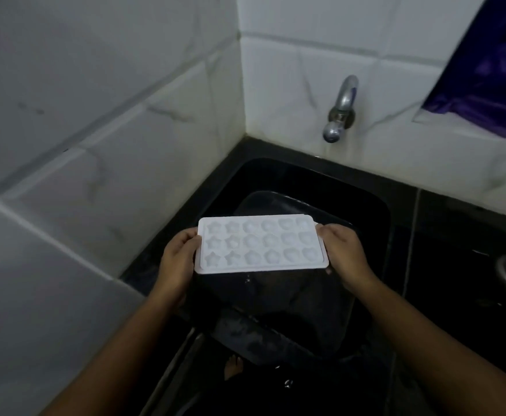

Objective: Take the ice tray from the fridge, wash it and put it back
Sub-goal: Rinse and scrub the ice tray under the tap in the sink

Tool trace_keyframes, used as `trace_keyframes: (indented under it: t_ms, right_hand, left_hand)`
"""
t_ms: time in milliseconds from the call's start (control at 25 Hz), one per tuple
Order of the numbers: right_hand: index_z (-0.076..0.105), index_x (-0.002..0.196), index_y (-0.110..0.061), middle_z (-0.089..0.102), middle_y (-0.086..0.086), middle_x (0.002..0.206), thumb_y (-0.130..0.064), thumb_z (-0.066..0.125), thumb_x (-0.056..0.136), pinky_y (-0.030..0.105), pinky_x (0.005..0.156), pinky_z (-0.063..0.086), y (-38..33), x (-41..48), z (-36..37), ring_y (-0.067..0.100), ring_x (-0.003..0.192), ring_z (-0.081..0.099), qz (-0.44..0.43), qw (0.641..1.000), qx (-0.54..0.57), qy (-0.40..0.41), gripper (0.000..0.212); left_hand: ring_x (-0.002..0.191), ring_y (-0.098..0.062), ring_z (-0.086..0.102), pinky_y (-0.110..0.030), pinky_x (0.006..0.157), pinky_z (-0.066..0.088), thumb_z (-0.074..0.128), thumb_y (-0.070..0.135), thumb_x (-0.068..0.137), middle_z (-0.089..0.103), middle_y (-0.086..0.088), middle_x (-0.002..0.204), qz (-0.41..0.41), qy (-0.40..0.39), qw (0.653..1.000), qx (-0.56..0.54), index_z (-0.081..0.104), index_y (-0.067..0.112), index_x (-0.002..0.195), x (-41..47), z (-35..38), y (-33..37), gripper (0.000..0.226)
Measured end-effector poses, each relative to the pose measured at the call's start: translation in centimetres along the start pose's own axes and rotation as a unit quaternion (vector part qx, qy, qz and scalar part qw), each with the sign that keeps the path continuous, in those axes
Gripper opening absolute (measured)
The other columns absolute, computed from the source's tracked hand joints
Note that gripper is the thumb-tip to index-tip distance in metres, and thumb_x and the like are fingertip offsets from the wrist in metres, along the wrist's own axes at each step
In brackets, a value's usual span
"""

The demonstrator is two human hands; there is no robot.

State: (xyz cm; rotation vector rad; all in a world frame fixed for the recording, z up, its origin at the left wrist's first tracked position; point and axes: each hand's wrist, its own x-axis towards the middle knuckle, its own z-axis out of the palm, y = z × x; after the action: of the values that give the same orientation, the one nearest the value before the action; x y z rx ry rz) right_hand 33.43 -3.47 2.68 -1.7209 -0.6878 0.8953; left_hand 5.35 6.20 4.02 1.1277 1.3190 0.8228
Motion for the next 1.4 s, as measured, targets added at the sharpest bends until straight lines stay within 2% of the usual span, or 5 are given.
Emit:
trace_keyframes:
  t_ms: [200, 400, 560, 800, 1400]
  right_hand:
    - [0.070, 0.104, -0.012, 0.071, 0.015, 0.078, -0.017, 0.067, 0.101, 0.028, 0.042, 0.043, 0.2, -0.5, -1.8, 0.014, 0.050, 0.060, 0.024, 0.995, 0.014, 0.098, 0.007]
    - [0.076, 0.109, -0.010, 0.078, 0.016, 0.097, -0.008, 0.060, 0.100, 0.031, 0.052, 0.053, 0.9, -1.3, -3.0, 0.024, 0.073, 0.069, 0.088, 0.986, 0.086, 0.111, 0.019]
    - [0.074, 0.118, -0.006, 0.078, 0.019, 0.106, -0.004, 0.066, 0.096, 0.030, 0.066, 0.061, 1.1, -1.3, -3.5, 0.028, 0.085, 0.074, 0.120, 0.976, 0.163, 0.080, 0.024]
    - [0.073, 0.103, 0.001, 0.078, 0.014, 0.090, -0.007, 0.064, 0.099, 0.033, 0.077, 0.064, 0.4, 0.2, -3.4, 0.020, 0.079, 0.077, 0.096, 0.980, 0.147, 0.094, 0.012]
    - [0.064, 0.077, 0.002, 0.061, 0.005, 0.054, -0.028, 0.068, 0.101, 0.026, 0.044, 0.051, -3.1, 4.3, -5.1, 0.014, 0.046, 0.060, 0.062, 0.988, -0.031, 0.139, 0.038]
  left_hand:
    - [0.094, -0.021, 0.076, -0.035, 0.079, 0.059, 0.059, 0.006, 0.103, 0.080, -0.008, 0.107, 0.015, -0.111, 0.994, 0.017, 0.073, 0.017, 0.121, 6.1, 2.1, 0.9, 0.026]
    - [0.070, -0.009, 0.072, -0.024, 0.052, 0.054, 0.056, 0.006, 0.105, 0.079, -0.009, 0.102, -0.027, -0.191, 0.979, 0.057, 0.077, 0.014, 0.110, 10.3, 3.4, 1.6, 0.023]
    - [0.071, -0.007, 0.074, -0.020, 0.056, 0.058, 0.058, 0.002, 0.103, 0.082, -0.001, 0.094, -0.018, -0.274, 0.957, 0.095, 0.077, 0.019, 0.114, 12.7, 3.6, 2.8, 0.027]
    - [0.062, -0.005, 0.067, -0.020, 0.055, 0.059, 0.066, 0.008, 0.101, 0.077, 0.003, 0.076, 0.043, -0.295, 0.947, 0.123, 0.077, 0.015, 0.097, 15.5, 4.5, 3.8, 0.014]
    - [0.037, 0.002, 0.050, -0.010, 0.042, 0.039, 0.066, 0.021, 0.103, 0.059, 0.014, 0.046, 0.102, -0.310, 0.928, 0.182, 0.079, 0.014, 0.094, 17.5, 7.2, 8.1, 0.017]
